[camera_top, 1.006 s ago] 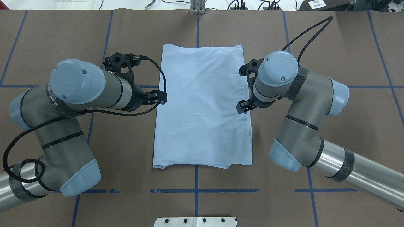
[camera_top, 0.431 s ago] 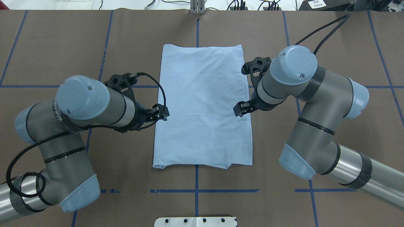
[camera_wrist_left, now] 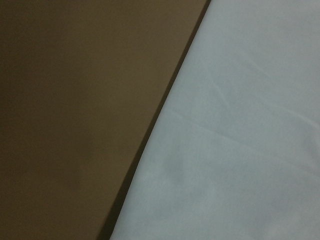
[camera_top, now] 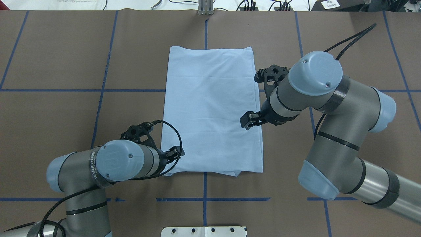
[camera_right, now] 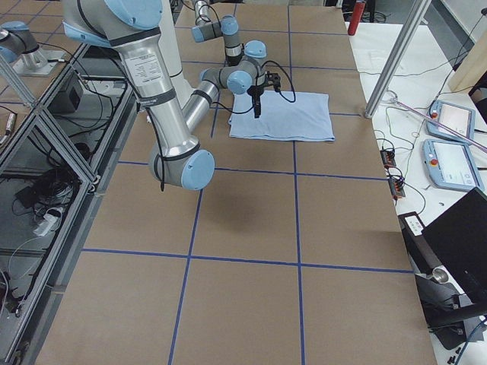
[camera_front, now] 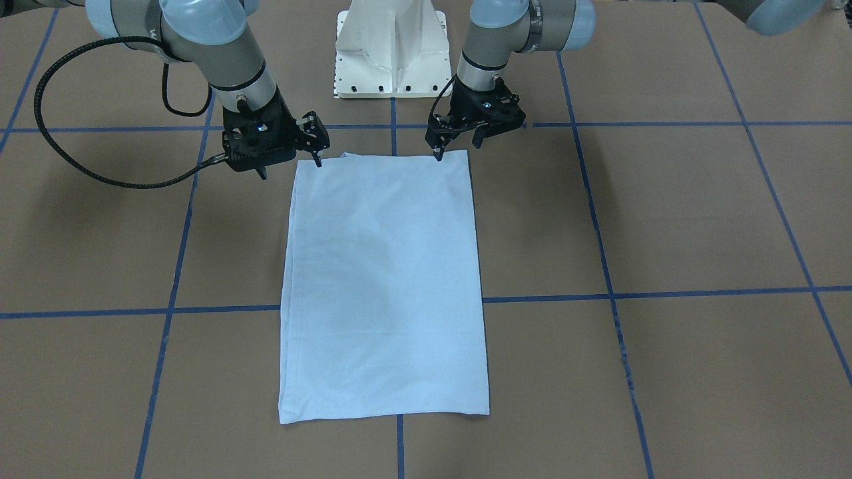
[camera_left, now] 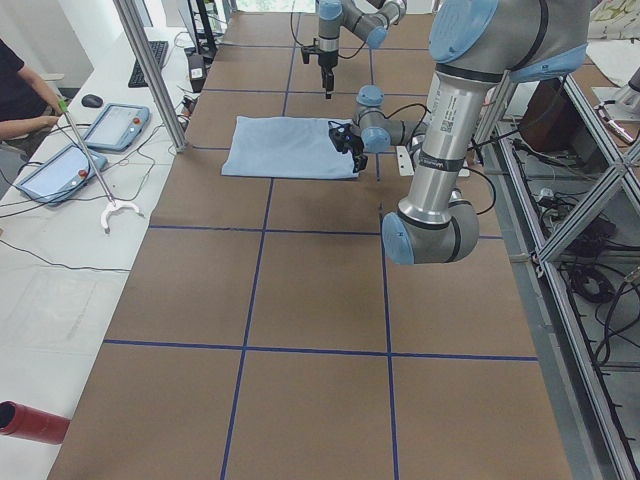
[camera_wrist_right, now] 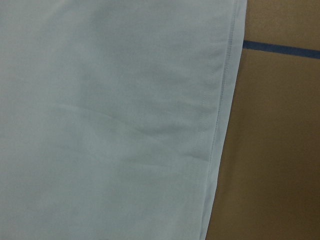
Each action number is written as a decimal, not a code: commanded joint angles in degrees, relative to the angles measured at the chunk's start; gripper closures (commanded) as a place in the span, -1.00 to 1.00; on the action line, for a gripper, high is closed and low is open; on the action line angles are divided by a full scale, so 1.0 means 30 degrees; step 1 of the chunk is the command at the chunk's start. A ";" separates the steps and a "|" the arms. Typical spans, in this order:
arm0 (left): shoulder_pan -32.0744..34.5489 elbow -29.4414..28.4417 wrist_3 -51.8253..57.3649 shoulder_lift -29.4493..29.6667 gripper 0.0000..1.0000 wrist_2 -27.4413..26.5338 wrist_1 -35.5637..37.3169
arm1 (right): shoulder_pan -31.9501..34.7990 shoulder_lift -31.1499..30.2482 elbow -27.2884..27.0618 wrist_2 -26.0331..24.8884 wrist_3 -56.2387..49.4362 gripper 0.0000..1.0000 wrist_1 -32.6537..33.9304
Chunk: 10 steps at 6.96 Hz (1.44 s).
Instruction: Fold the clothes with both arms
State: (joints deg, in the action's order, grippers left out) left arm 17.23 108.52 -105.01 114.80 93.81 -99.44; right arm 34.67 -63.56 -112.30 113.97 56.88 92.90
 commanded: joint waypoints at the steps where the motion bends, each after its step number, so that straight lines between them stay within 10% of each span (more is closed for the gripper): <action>1: -0.0671 -0.0834 -0.0064 0.0139 -0.89 -0.0536 0.0069 | -0.0014 -0.0025 0.0020 -0.0020 0.0053 -1.00 -0.0001; 4: -0.0792 -0.1133 -0.0035 0.0227 -0.70 -0.0539 0.0824 | -0.0043 -0.0025 0.0078 -0.0020 0.0024 -1.00 -0.0001; 8: -0.0792 -0.0840 0.0141 0.0286 0.11 -0.0480 0.0860 | -0.0013 -0.0054 0.0107 -0.0020 -0.0034 -1.00 -0.0001; 10: -0.0792 -0.0870 0.0229 0.0287 0.11 -0.0509 0.0860 | -0.0013 -0.0113 0.0108 -0.0020 -0.0093 -1.00 -0.0001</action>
State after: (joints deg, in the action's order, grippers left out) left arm 14.86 105.93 -104.48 115.65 92.32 -96.86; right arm 34.63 -63.83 -111.98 113.91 56.72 92.90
